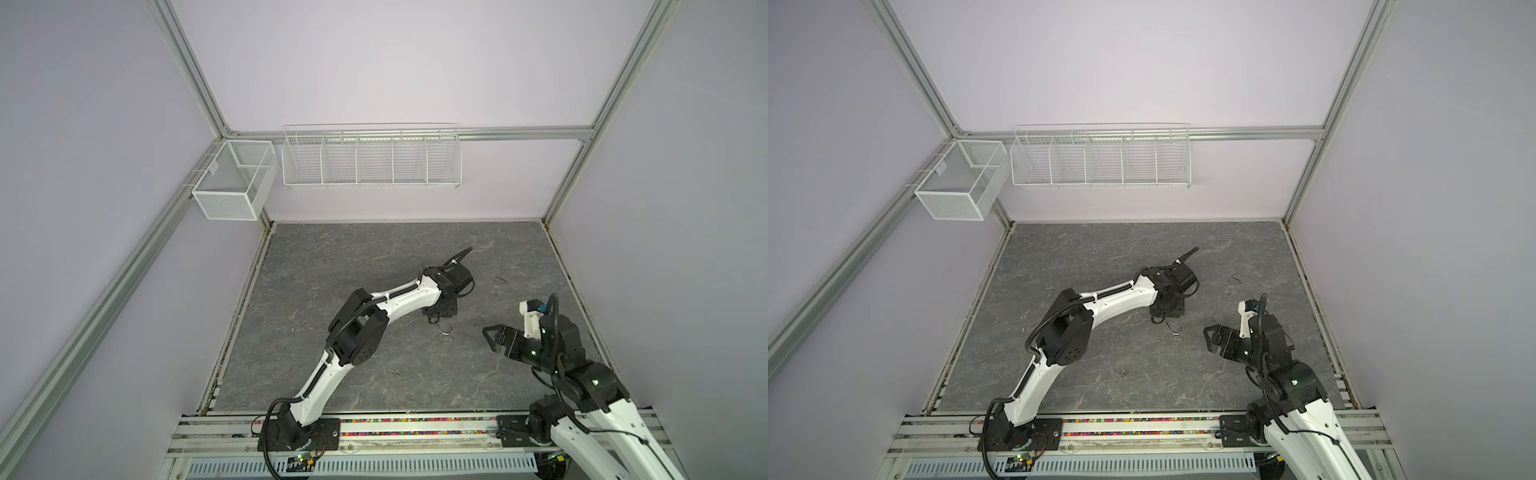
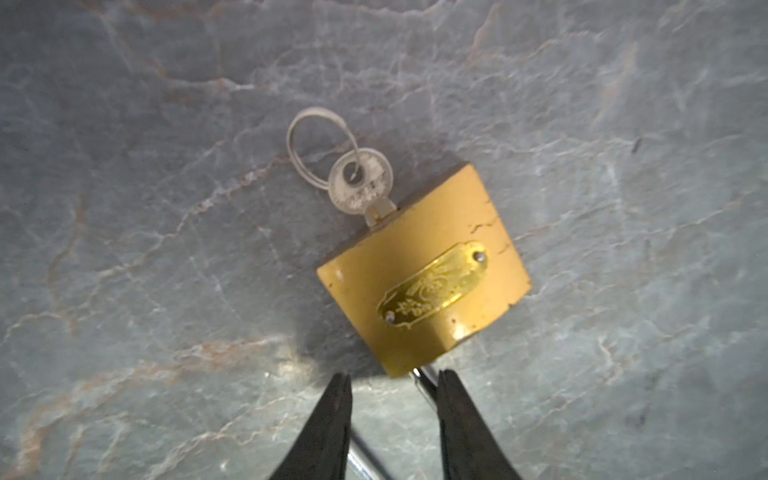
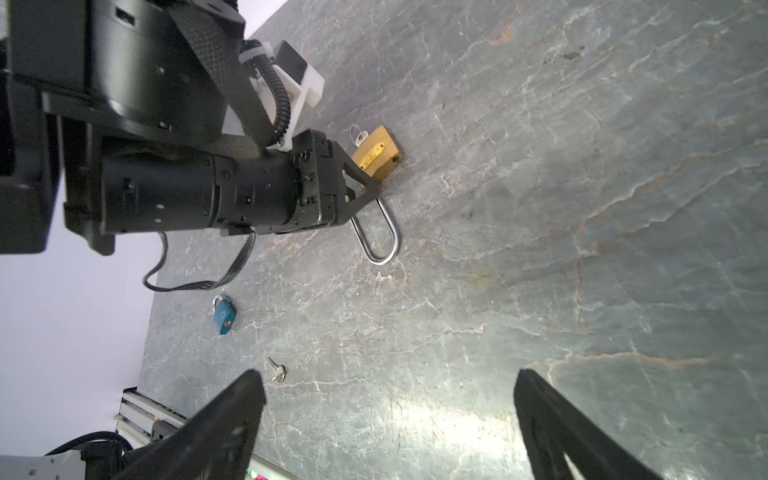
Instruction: Unlock with the key
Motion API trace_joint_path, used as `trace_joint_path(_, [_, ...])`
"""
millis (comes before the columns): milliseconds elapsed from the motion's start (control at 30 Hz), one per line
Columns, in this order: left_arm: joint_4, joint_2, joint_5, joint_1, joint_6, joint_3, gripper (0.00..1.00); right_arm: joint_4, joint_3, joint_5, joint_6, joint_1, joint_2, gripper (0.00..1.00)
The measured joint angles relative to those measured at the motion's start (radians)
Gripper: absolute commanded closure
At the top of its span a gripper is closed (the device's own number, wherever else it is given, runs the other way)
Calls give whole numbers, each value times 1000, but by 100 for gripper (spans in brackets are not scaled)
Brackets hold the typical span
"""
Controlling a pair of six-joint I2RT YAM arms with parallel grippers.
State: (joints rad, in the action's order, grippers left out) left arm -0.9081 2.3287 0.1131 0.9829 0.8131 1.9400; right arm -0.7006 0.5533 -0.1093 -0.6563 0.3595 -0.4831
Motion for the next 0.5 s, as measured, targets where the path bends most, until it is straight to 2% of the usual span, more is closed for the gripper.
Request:
trace_joint_path(100, [-19,45,-3,0,18,63,72,-28,-8,-1,-2,0,17,5])
trace_joint_path(200, [-47,94,-2,-4,41,142,80,-42,-7,-4,-2,0,23,6])
trace_joint_path(300, [-86,149,5,-15,61,240,82,-57,-4,-4,1,0,25,7])
trace_joint_path(500, [-132,279,19,-109,24,471,82,-92,21,-4,6,0,53,8])
